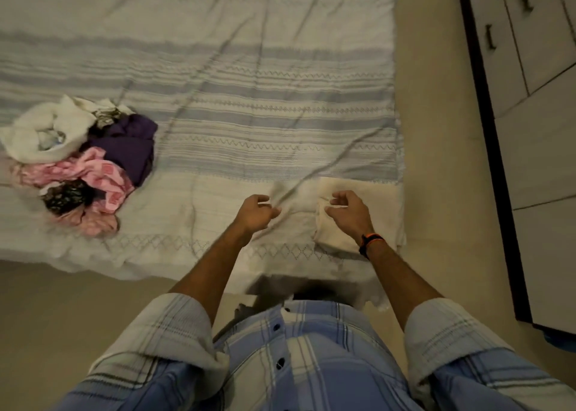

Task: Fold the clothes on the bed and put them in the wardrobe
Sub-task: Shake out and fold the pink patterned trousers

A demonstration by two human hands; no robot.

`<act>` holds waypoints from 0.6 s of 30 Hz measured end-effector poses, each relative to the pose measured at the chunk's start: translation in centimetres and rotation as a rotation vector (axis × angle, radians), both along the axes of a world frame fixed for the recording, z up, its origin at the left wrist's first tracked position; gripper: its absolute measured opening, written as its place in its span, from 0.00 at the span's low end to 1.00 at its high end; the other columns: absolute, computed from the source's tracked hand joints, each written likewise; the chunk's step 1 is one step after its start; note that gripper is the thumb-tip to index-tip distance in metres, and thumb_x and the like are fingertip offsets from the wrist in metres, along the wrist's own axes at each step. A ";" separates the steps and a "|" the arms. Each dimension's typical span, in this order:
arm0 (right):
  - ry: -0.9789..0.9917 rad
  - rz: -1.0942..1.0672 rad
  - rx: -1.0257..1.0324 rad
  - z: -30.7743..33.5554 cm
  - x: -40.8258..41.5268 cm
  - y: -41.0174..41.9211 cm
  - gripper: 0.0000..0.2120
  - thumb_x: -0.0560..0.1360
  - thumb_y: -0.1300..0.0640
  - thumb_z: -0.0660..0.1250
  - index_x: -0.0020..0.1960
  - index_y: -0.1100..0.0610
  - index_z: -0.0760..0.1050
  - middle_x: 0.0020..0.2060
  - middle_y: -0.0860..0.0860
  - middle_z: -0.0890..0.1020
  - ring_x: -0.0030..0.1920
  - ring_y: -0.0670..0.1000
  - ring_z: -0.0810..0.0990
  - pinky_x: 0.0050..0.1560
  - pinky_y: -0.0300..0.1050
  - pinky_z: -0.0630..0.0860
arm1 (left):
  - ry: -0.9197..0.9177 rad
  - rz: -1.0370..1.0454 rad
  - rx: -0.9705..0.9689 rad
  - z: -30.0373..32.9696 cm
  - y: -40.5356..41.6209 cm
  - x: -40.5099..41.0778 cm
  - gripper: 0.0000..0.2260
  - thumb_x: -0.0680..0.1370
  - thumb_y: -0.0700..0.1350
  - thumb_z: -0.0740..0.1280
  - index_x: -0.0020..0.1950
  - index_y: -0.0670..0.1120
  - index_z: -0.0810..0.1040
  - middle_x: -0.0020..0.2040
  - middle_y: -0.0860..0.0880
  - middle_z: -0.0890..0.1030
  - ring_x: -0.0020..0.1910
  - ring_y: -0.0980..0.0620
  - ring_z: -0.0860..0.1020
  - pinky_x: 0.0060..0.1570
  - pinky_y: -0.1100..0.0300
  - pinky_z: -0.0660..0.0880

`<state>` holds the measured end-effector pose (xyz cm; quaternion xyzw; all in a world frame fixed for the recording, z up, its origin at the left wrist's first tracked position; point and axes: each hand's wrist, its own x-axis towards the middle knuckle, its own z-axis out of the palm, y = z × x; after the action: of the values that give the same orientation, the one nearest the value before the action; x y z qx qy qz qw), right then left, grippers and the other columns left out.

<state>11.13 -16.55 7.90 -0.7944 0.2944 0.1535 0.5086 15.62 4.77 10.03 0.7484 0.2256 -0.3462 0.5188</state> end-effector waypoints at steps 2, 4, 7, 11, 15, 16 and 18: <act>-0.028 0.030 0.006 0.7 0.4 3.7 0.17 0.74 0.59 0.72 0.62 0.58 0.75 0.53 0.50 0.80 0.51 0.47 0.78 0.47 0.34 0.72 | -0.025 0.055 -0.014 0.9 3.8 -0.2 0.22 0.78 0.39 0.70 0.70 0.41 0.68 0.57 0.45 0.77 0.52 0.51 0.77 0.54 0.53 0.75; -0.046 0.060 0.020 1.2 0.9 7.6 0.17 0.74 0.59 0.73 0.61 0.57 0.75 0.53 0.50 0.80 0.51 0.48 0.78 0.42 0.30 0.71 | -0.054 0.102 -0.024 1.5 7.9 -0.4 0.21 0.78 0.39 0.70 0.69 0.41 0.69 0.54 0.47 0.77 0.50 0.51 0.76 0.54 0.53 0.75; -0.079 0.126 0.018 1.6 1.1 13.3 0.17 0.74 0.59 0.73 0.61 0.57 0.75 0.53 0.50 0.81 0.51 0.48 0.79 0.43 0.32 0.72 | -0.085 0.162 -0.015 1.8 14.1 -0.9 0.20 0.77 0.39 0.70 0.68 0.41 0.70 0.57 0.45 0.76 0.53 0.50 0.76 0.49 0.55 0.75; -0.078 0.210 0.019 1.9 1.9 20.5 0.17 0.74 0.58 0.73 0.61 0.56 0.74 0.54 0.51 0.81 0.52 0.50 0.81 0.54 0.49 0.80 | -0.111 0.238 0.009 1.9 21.8 -1.9 0.19 0.77 0.39 0.70 0.67 0.41 0.71 0.60 0.43 0.77 0.53 0.49 0.76 0.49 0.55 0.75; -0.085 0.301 0.019 2.5 3.0 27.0 0.17 0.75 0.57 0.72 0.62 0.55 0.75 0.53 0.49 0.81 0.52 0.50 0.81 0.53 0.49 0.81 | -0.097 0.331 0.015 1.9 28.6 -2.8 0.19 0.77 0.38 0.69 0.67 0.40 0.71 0.54 0.45 0.78 0.51 0.49 0.76 0.50 0.53 0.75; -0.085 0.325 0.025 2.5 3.5 28.6 0.17 0.74 0.57 0.72 0.61 0.55 0.75 0.52 0.49 0.81 0.51 0.50 0.81 0.52 0.48 0.81 | -0.094 0.357 0.015 1.9 30.3 -2.9 0.19 0.77 0.38 0.69 0.67 0.40 0.71 0.53 0.45 0.78 0.51 0.49 0.76 0.51 0.53 0.76; -0.083 0.374 0.024 2.3 4.5 31.7 0.17 0.74 0.57 0.73 0.61 0.55 0.75 0.52 0.49 0.82 0.51 0.51 0.81 0.51 0.48 0.81 | -0.088 0.410 0.010 1.6 33.1 -2.9 0.19 0.77 0.38 0.70 0.67 0.40 0.71 0.57 0.43 0.78 0.51 0.48 0.77 0.50 0.53 0.76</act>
<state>15.64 15.11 10.21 -0.8349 0.1184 0.2158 0.4923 12.72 37.87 11.68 0.7037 0.3521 -0.1990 0.5842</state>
